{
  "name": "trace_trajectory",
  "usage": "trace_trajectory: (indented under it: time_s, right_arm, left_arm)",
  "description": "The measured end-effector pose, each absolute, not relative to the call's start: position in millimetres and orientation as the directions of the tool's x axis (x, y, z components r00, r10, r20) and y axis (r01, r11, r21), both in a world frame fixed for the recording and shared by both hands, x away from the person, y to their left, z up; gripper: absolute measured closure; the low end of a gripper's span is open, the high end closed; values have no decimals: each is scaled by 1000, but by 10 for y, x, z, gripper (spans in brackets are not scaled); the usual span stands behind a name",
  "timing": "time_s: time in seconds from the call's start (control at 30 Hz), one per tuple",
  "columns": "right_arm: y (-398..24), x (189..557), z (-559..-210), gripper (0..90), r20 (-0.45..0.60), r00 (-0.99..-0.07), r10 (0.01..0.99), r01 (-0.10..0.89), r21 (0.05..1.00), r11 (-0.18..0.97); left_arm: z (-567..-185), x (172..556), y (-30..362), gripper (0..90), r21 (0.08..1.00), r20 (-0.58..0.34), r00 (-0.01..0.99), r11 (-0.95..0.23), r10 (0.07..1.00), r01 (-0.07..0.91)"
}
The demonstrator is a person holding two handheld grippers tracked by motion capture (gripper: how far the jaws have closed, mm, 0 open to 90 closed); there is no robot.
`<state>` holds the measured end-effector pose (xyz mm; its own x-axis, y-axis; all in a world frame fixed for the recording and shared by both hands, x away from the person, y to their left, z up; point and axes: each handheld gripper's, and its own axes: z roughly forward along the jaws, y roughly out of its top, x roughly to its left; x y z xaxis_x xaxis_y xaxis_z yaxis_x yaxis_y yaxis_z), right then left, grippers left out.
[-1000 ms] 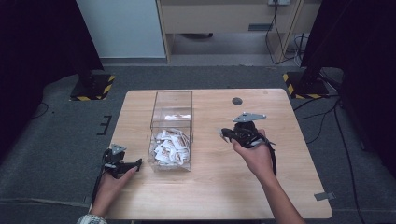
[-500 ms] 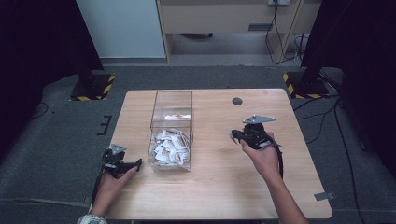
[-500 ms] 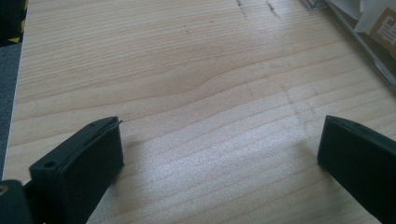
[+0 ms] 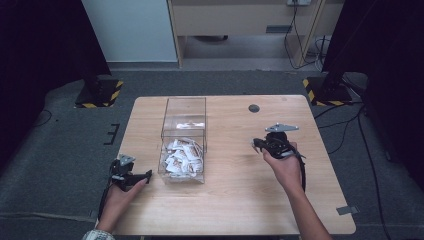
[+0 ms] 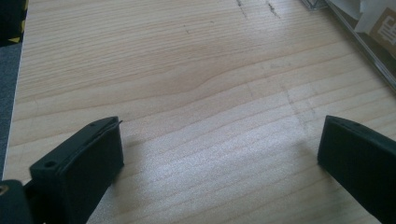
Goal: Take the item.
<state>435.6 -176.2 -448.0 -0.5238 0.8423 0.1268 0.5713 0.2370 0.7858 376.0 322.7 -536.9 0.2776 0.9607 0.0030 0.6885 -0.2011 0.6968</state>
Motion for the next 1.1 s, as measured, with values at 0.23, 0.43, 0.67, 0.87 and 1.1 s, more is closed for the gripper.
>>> trace_trajectory:
  time_s: [0.23, 0.43, 0.67, 0.87, 1.1]
  right_arm:
    - [-1773, 4456, -4530, 897, 131, -502, 855, 574, 790, 216]
    - [-1781, 4507, -4561, 897, 132, -490, 862, 580, 787, 209]
    - [-1814, 4587, -4606, 897, 129, -470, 873, 591, 781, 203]
    - [-1799, 4611, -4658, 897, 133, -462, 877, 602, 773, 199]
    - [-1782, 4651, -4703, 897, 131, -452, 882, 607, 770, 197]
  left_arm:
    - [-5369, 3759, 3226, 0, 697, 4, 277, -202, 961, 689]
    - [-5368, 3758, 3225, 0, 697, 5, 277, -202, 961, 688]
    - [-5368, 3759, 3226, 0, 697, 7, 278, -204, 961, 688]
    - [-5368, 3759, 3226, 0, 697, 7, 278, -204, 961, 688]
    - [-5368, 3759, 3226, 0, 697, 7, 278, -204, 961, 688]
